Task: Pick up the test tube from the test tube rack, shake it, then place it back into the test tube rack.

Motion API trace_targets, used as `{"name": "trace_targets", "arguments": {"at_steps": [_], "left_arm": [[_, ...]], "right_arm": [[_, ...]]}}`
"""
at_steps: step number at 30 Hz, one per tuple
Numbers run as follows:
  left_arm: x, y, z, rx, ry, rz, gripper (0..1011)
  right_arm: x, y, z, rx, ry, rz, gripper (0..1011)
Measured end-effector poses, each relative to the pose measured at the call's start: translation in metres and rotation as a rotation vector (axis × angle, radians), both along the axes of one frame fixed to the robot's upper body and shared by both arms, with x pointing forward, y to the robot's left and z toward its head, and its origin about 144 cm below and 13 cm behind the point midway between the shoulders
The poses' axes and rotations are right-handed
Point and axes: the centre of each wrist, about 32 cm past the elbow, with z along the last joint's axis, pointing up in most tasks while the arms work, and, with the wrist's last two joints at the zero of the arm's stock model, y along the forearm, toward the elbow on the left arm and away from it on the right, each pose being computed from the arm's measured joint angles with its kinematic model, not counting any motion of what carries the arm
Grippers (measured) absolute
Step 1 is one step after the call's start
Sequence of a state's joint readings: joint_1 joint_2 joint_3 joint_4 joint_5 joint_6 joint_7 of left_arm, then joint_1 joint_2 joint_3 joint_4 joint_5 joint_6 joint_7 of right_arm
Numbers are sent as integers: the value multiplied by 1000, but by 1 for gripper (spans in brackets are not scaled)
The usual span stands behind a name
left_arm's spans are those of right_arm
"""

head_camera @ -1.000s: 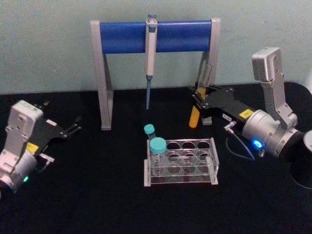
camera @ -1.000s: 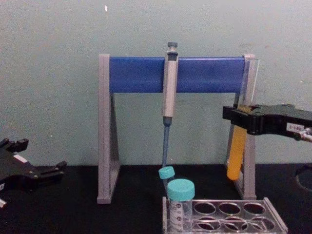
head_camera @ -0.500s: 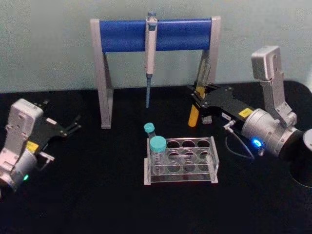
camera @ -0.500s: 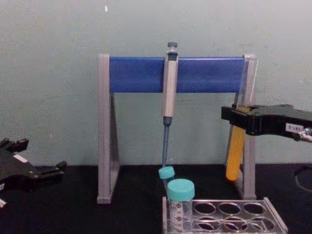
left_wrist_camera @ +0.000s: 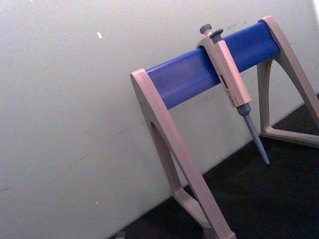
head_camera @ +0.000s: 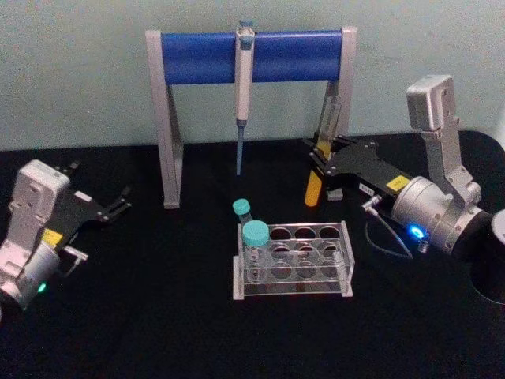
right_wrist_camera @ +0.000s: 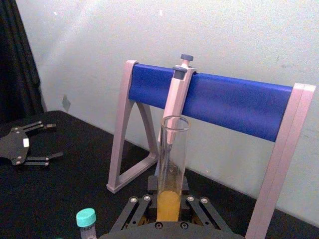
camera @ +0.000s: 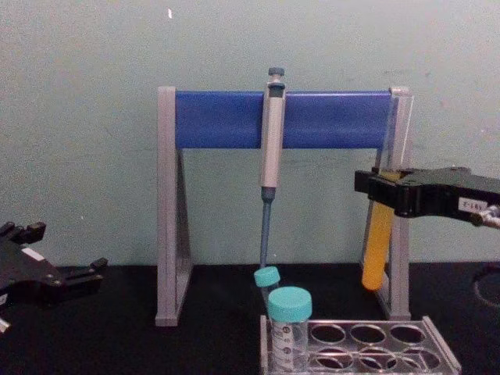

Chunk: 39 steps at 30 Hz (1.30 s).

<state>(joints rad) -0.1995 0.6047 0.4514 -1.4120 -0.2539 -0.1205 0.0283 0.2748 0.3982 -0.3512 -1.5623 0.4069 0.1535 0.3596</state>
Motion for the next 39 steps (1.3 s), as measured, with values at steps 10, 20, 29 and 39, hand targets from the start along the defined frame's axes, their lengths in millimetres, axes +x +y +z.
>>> {"name": "trace_targets", "arguments": {"at_steps": [10, 20, 29, 39], "left_arm": [[0, 0, 0, 0, 0, 0, 1001], [0, 0, 0, 0, 0, 0, 1001], [0, 0, 0, 0, 0, 0, 1001], [0, 0, 0, 0, 0, 0, 1002]], "right_arm": [[-11, -5, 3, -12, -5, 10, 235], [-31, -15, 4, -37, -2, 23, 235], [-42, -18, -2, -51, 16, 20, 235], [-44, -17, -8, -57, 32, 8, 235]]}}
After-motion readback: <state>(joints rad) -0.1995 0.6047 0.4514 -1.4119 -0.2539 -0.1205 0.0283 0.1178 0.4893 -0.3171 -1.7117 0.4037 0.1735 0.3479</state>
